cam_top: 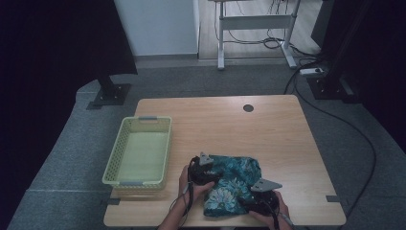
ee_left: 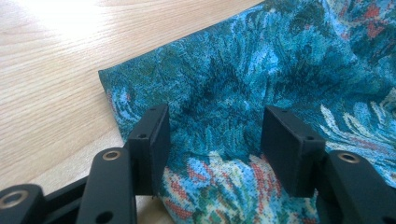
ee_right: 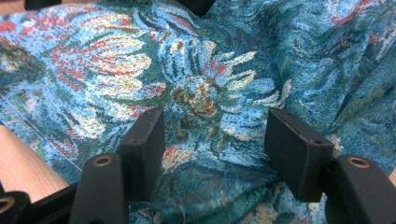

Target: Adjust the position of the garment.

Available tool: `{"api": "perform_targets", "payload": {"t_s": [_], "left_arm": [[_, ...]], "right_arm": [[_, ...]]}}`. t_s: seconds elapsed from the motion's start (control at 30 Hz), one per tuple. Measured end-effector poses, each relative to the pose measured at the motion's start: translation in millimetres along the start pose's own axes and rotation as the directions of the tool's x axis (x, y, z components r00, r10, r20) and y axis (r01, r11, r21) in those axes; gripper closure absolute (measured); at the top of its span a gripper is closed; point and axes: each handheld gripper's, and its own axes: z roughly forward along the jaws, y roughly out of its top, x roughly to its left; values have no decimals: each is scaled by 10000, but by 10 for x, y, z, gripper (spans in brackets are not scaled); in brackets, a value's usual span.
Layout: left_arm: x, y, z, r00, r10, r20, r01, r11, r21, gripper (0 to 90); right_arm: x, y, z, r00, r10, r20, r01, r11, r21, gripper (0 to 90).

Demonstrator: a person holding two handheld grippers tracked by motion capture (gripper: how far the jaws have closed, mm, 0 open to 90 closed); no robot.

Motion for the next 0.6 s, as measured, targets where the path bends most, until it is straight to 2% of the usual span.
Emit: {"api": "perform_targets", "payload": {"t_s": [0.33, 0.6], "left_arm": [[4, -6, -17, 9993, 95, -350, -92, 9999, 109, 423], [8, 55, 41, 9991, 114, -404, -105, 9997, 206, 415]], "right_arm": [[12, 60, 72, 9984, -427, 381, 420, 9989, 193, 381], [-32, 61, 88, 9977, -476, 477, 472, 9988, 86, 384]]}}
